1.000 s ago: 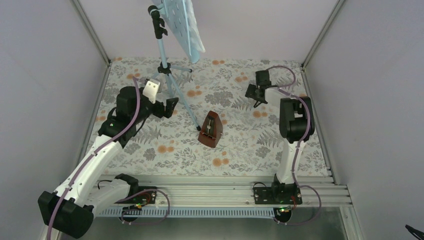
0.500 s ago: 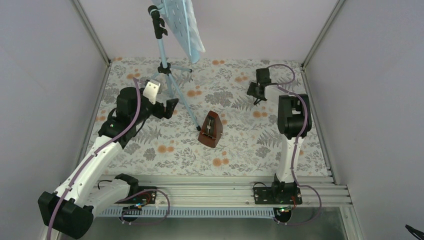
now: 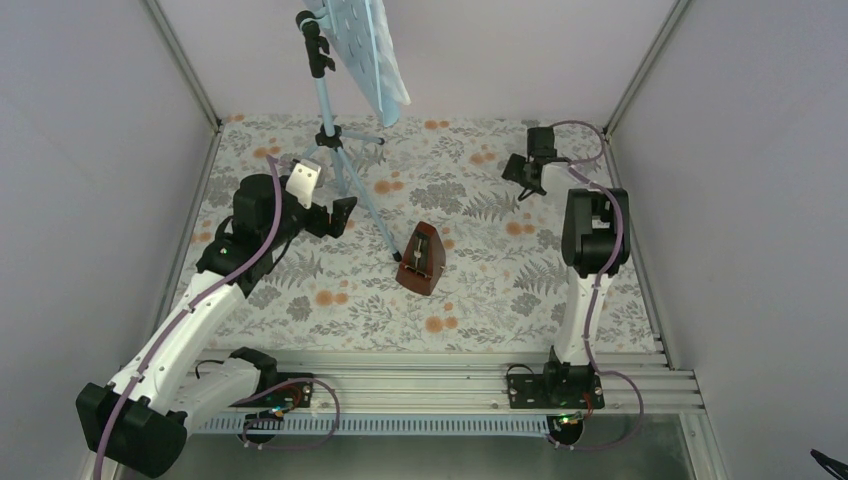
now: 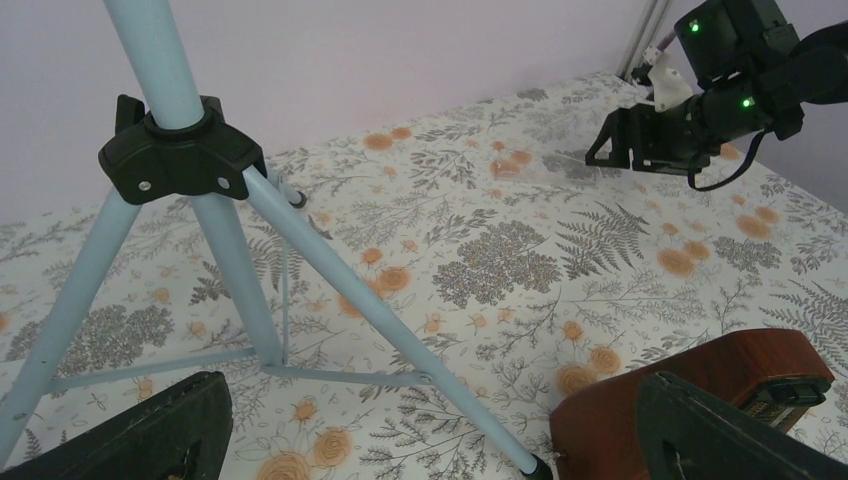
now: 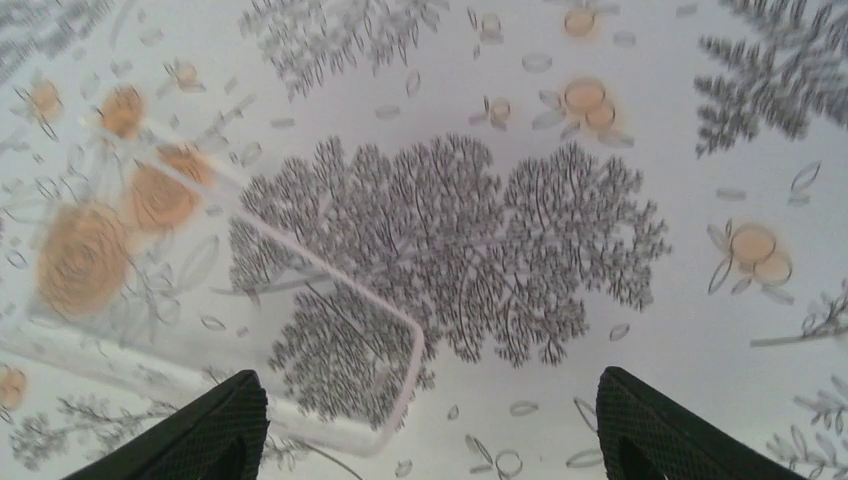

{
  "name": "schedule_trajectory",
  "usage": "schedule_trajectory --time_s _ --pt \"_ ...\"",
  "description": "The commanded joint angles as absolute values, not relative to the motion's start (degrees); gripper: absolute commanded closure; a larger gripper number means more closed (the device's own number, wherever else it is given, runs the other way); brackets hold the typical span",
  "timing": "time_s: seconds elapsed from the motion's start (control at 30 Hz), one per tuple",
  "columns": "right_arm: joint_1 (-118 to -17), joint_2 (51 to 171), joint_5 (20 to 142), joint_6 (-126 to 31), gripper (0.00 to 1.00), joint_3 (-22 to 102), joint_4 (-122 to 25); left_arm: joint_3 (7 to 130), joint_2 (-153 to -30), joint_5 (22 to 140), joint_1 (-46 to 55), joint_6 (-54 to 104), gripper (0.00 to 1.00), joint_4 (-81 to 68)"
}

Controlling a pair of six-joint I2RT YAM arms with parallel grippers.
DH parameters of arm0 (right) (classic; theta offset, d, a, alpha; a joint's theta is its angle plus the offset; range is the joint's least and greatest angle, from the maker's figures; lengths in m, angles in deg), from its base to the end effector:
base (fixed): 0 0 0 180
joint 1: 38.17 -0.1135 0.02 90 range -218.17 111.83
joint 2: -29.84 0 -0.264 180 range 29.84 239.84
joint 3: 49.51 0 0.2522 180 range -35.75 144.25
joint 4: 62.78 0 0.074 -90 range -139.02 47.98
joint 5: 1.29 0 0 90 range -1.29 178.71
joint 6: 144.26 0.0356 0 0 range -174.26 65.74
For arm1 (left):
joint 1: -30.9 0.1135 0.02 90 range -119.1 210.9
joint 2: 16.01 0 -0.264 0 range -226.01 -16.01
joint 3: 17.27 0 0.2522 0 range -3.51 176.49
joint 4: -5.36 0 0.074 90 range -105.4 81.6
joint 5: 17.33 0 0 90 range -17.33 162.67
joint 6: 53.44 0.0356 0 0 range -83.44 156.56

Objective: Pack up the instrument practice props

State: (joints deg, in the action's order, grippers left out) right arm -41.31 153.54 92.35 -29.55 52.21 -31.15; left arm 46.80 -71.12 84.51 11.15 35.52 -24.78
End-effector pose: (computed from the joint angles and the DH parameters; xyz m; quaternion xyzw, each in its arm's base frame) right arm 0.4648 0.0232 0.1506 0.1874 0.9309 0.0458 0.3102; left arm 0.2042 -0.0811 0.3300 0.1909 0.8002 -0.1851 0.5375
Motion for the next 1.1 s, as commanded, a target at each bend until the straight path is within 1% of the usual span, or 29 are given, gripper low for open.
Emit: schedule_trajectory --time_s 0.0,0.13,0.33,0.5,0.67,0.8,0.87,0.9,0.97,1.07 --pt "-41.0 155.9 92.1 -29.7 0.22 56.1 -29.0 46.3 -70.9 84.9 11.2 35.8 0.0 -24.4" --pt "-41.1 159.2 92.5 -31.0 0.25 58.6 -26.6 46.4 -70.8 85.1 11.2 35.7 0.0 -24.3" --pt "-41.0 159.5 94.0 -32.4 0.34 57.8 -26.5 46.4 -70.7 84.8 11.2 35.7 0.0 -24.4" --pt "-41.2 160.1 94.5 -35.2 0.47 58.5 -25.2 46.5 -70.9 84.5 11.2 35.7 0.0 -24.6" --pt "-41.7 160.6 94.7 -39.9 0.58 58.5 -22.7 46.4 -71.1 84.3 11.2 35.8 0.0 -24.6" --pt "-43.3 157.7 96.2 -42.5 0.61 54.7 -22.5 46.5 -71.5 84.3 11.2 35.7 0.0 -24.6" --pt "-43.8 155.9 97.2 -42.6 0.67 51.9 -22.6 46.5 -71.5 84.2 11.2 35.8 0.0 -24.7" --pt "-43.9 155.0 97.6 -42.4 0.75 50.3 -22.6 46.6 -71.5 84.1 11.2 35.7 0.0 -24.7" --pt "-44.0 153.0 98.0 -41.8 0.84 46.9 -23.0 46.5 -71.4 84.1 11.3 35.8 0.0 -24.7" --pt "-44.1 149.4 97.3 -40.8 0.95 41.1 -24.1 46.5 -71.4 84.1 11.2 35.7 0.0 -24.7"
